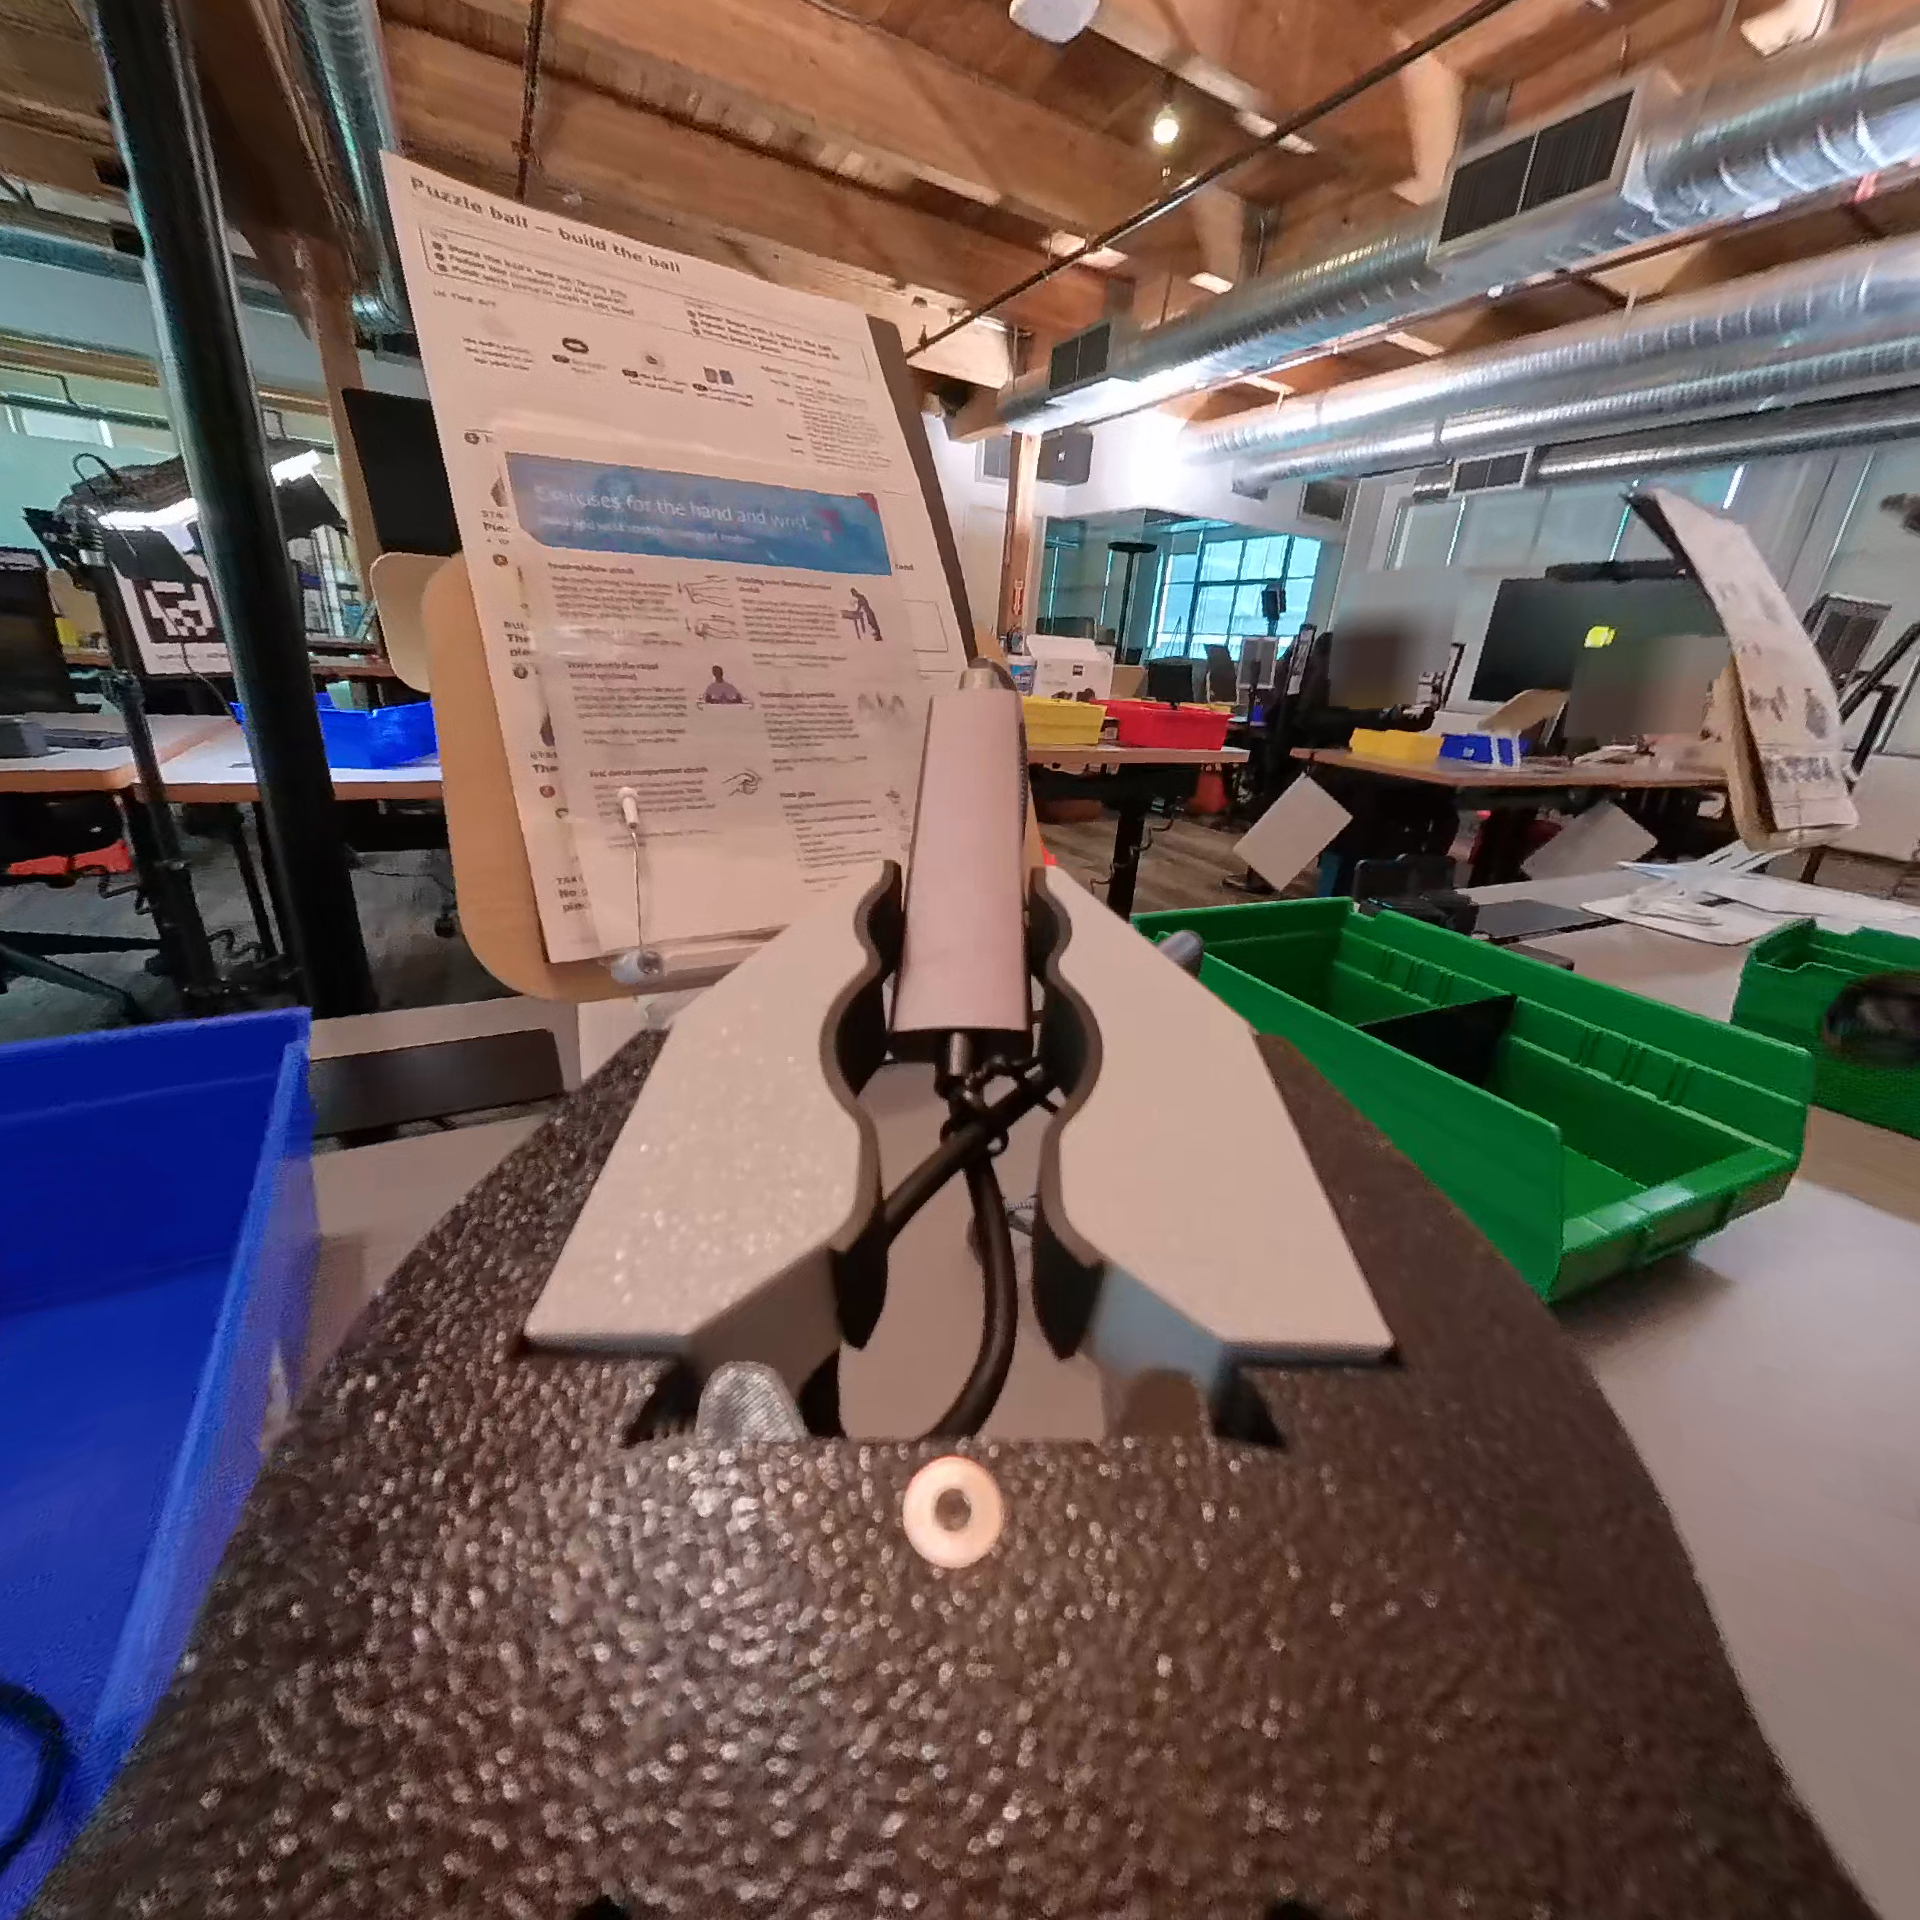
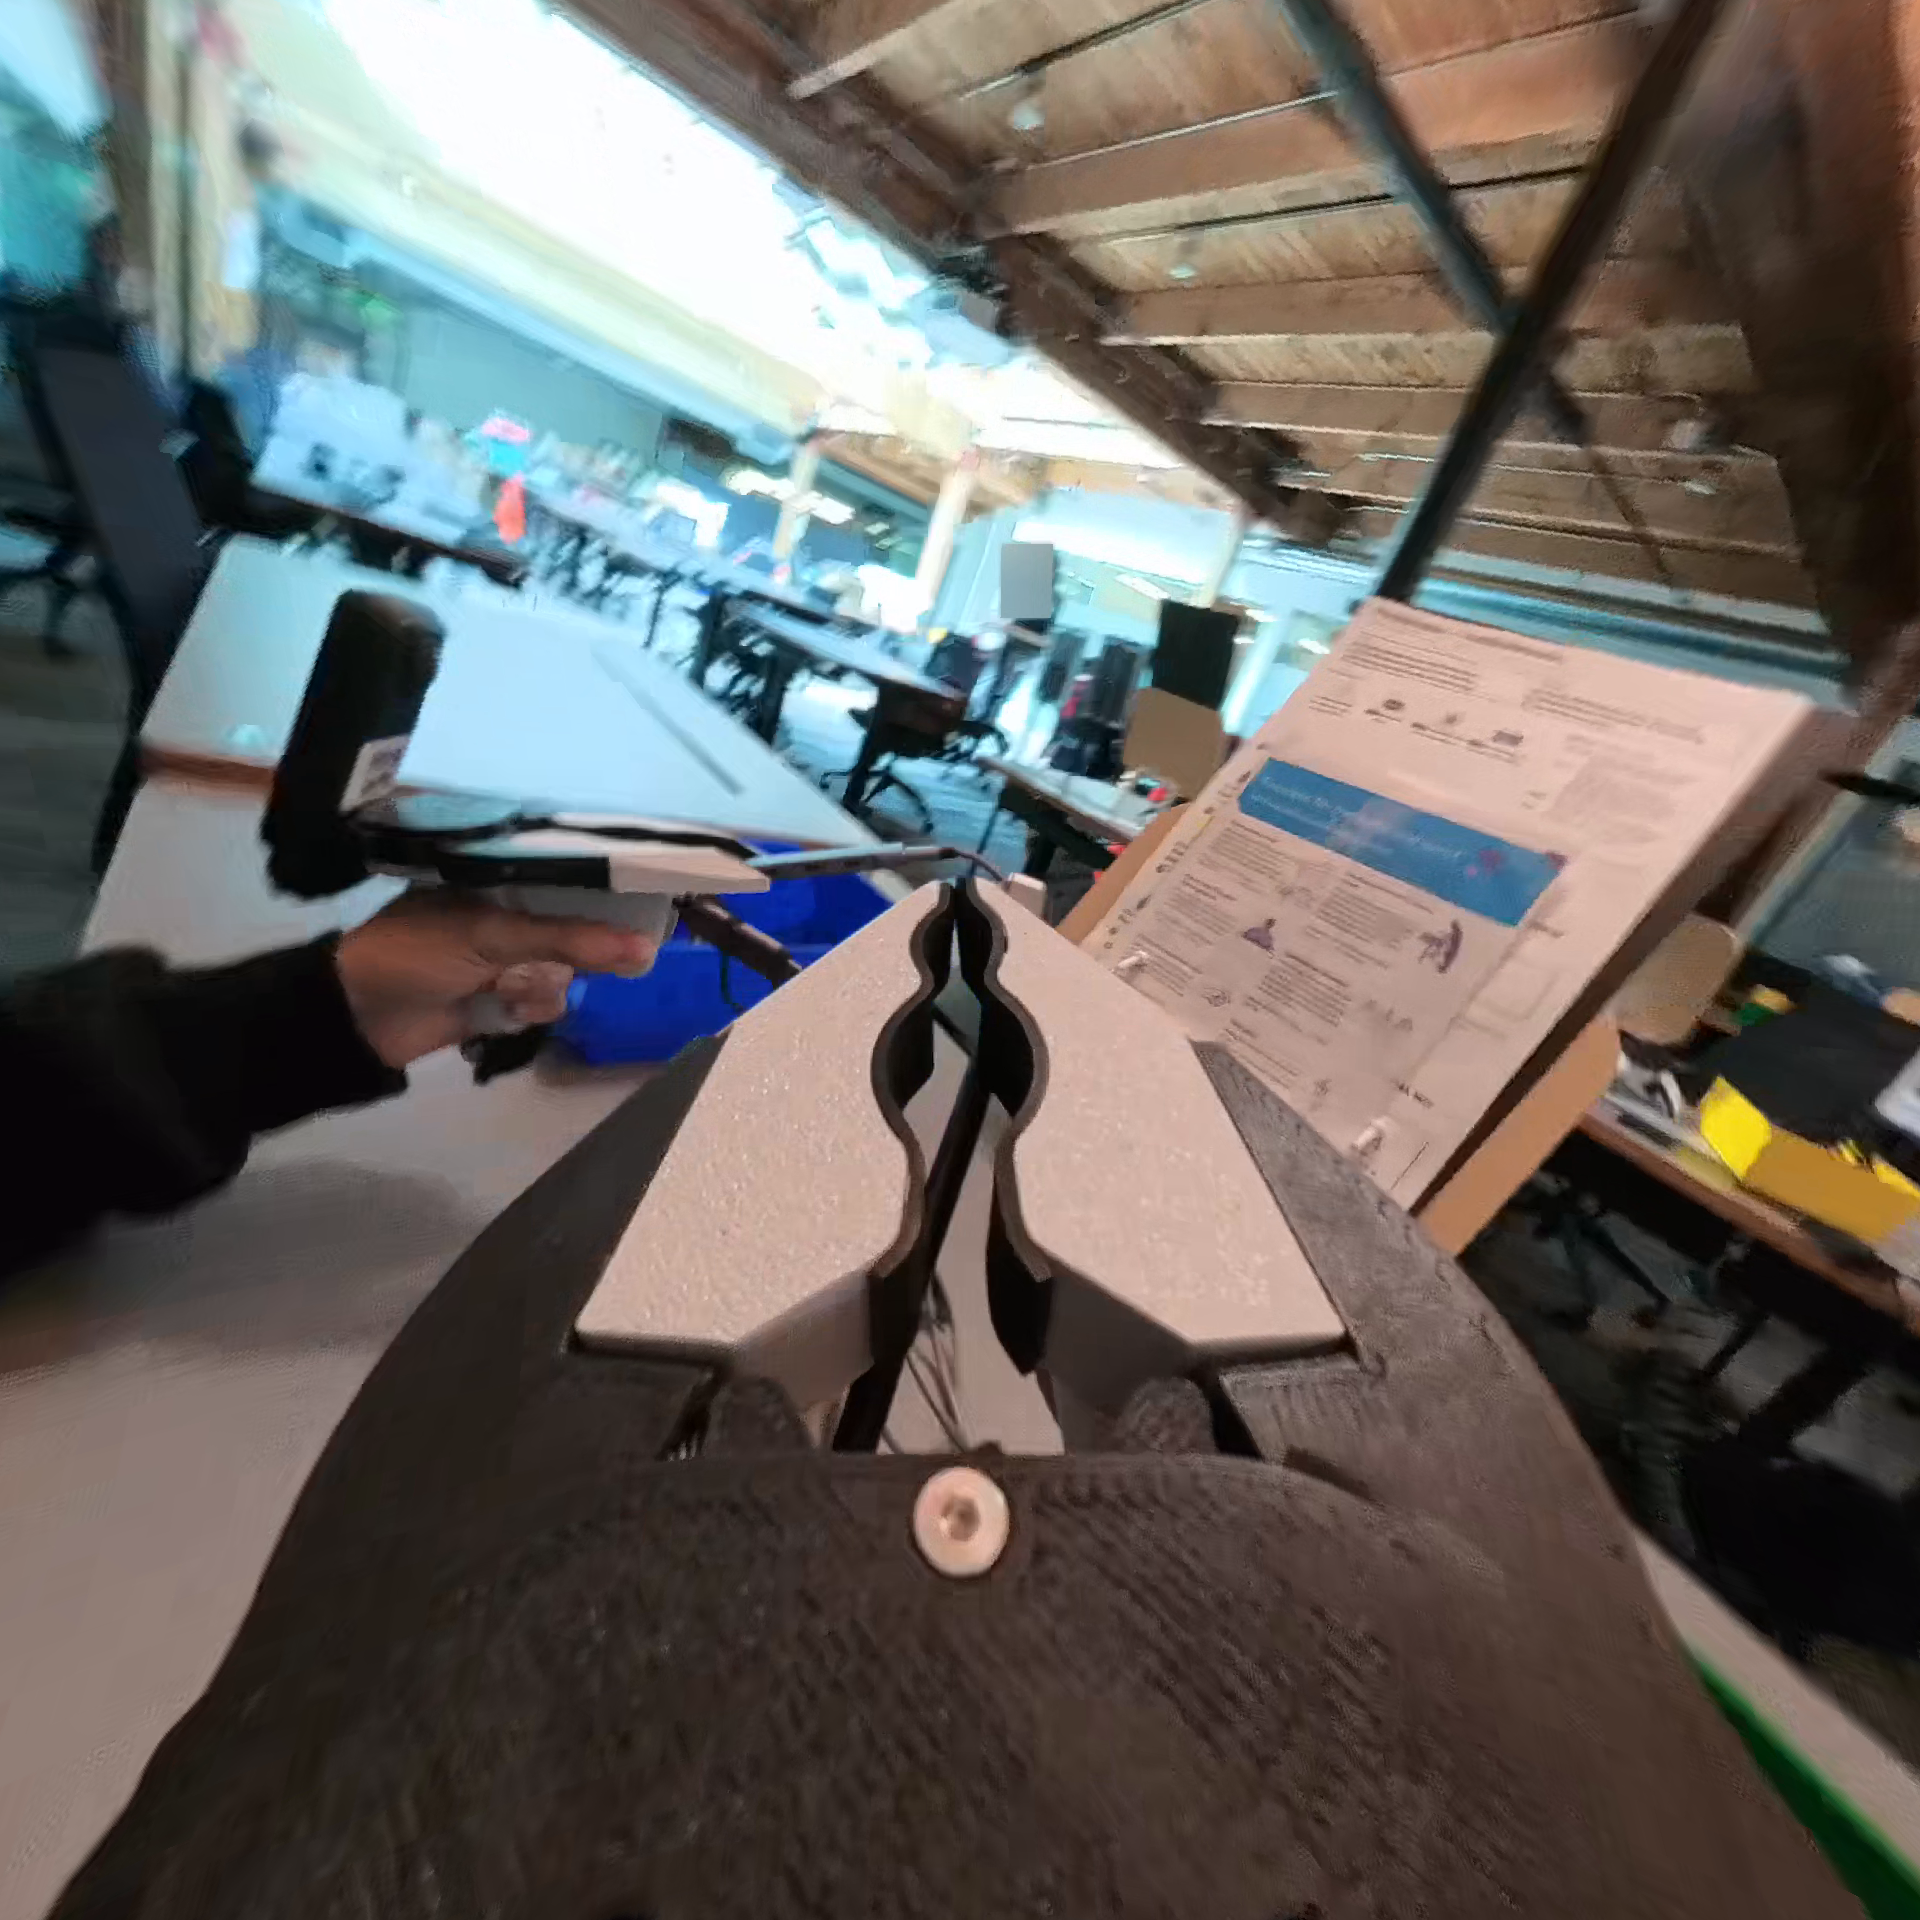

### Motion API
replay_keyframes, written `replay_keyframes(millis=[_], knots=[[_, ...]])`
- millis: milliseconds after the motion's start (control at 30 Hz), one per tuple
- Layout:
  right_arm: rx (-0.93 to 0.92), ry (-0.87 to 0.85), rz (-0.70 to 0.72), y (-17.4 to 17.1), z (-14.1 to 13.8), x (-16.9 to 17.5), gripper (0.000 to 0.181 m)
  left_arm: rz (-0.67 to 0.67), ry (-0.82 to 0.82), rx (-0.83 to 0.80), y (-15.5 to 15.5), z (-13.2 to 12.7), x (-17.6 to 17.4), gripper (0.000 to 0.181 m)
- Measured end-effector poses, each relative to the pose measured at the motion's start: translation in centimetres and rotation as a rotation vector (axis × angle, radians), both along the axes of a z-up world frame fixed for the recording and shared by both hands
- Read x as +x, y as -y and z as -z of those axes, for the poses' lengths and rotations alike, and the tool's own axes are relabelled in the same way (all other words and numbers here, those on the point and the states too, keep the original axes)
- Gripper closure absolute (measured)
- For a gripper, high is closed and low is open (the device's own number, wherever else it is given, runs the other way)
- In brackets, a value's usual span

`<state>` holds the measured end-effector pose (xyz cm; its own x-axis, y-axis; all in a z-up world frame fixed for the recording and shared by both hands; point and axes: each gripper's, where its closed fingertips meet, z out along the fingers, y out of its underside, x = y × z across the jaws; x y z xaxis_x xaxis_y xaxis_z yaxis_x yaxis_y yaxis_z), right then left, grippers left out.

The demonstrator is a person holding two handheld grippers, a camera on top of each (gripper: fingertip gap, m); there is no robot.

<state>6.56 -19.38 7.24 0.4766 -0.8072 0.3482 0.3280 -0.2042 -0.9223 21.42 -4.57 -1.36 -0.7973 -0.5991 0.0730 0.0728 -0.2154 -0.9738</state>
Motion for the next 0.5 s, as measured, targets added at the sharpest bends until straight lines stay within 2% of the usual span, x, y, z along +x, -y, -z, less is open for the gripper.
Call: replay_keyframes(millis=[67,167,233,300,367,500], knots=[[-0.123,-0.057,-0.097,1.8,0.6,-0.1,0.181,0.023,-0.019,-0.011,0.6,1.2,-0.1,0.159],[-0.222,-0.132,-0.147,6.1,2.2,1.4,0.181,0.056,-0.051,-0.006,1.5,3.2,-0.2,0.159],[-0.268,-0.261,-0.180,8.8,5.1,2.5,0.181,0.074,-0.065,0.008,2.0,4.5,-0.2,0.159],[-0.318,-0.358,-0.148,11.4,8.4,3.6,0.181,0.105,-0.078,0.011,2.2,4.9,-0.5,0.159],[-0.302,-0.442,-0.157,12.7,11.0,4.1,0.181,0.114,-0.073,0.018,2.2,4.9,-0.6,0.159],[-0.318,-0.488,-0.165,13.0,14.5,5.0,0.178,0.159,-0.084,0.048,2.8,5.4,-1.3,0.159]])
